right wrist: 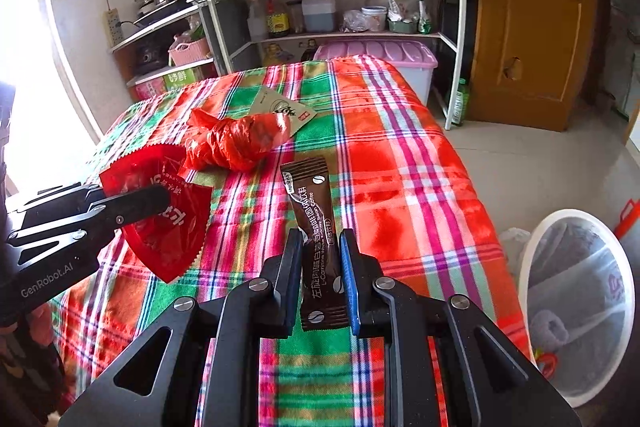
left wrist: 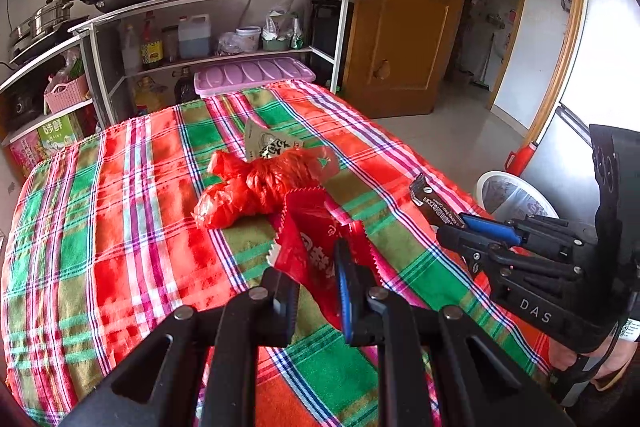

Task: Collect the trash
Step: 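Carry the brown bar wrapper and red wrapper in both tools over the bin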

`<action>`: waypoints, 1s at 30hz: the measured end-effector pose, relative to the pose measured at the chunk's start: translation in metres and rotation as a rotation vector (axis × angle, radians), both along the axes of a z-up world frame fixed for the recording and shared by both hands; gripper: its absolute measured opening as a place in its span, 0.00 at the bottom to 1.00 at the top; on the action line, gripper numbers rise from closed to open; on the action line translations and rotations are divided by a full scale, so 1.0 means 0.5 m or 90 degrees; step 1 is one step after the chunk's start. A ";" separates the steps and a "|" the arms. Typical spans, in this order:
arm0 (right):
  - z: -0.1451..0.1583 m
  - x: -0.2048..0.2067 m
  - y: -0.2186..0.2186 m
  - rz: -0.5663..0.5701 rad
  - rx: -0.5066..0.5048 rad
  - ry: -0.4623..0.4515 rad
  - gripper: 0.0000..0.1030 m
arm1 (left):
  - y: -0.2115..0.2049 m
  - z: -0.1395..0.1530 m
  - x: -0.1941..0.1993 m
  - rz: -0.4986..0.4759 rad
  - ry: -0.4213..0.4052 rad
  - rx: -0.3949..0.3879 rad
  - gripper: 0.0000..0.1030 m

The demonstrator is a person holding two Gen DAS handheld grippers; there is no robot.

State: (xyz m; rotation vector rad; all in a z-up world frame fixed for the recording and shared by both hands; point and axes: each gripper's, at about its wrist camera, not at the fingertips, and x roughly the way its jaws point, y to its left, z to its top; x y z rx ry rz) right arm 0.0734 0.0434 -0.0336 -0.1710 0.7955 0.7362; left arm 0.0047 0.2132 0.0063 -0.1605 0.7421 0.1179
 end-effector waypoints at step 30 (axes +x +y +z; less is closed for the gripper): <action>0.071 0.030 -0.314 -0.229 0.020 -0.052 0.19 | -0.268 0.064 0.168 -0.182 -0.035 0.032 0.17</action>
